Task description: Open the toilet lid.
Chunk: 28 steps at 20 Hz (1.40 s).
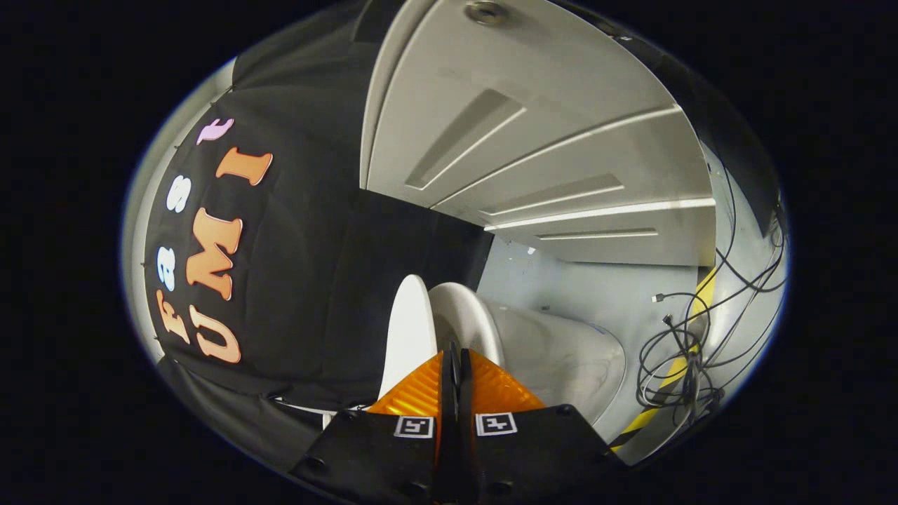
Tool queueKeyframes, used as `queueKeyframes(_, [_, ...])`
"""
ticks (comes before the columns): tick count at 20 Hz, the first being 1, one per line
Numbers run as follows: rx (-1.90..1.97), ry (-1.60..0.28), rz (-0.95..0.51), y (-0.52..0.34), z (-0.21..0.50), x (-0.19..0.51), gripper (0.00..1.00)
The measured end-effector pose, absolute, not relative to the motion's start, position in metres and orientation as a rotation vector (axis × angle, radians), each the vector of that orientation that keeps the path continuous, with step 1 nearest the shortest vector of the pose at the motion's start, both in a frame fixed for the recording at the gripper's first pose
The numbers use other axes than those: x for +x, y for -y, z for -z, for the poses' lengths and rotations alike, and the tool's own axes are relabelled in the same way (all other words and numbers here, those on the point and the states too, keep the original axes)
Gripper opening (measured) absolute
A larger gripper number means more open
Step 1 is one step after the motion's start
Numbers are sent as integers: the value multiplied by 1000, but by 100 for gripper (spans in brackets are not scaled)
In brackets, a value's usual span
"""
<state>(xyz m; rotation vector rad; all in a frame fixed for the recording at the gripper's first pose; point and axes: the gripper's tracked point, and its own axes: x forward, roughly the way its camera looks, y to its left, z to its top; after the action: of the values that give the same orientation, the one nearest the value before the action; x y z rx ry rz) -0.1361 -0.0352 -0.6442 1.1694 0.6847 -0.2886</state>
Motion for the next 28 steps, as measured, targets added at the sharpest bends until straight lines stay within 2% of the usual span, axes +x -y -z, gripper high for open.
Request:
queueKeyframes(7, [1104, -632, 296, 30, 601, -108, 8])
queueKeyframes(28, [726, -581, 161, -61, 449, -55, 8])
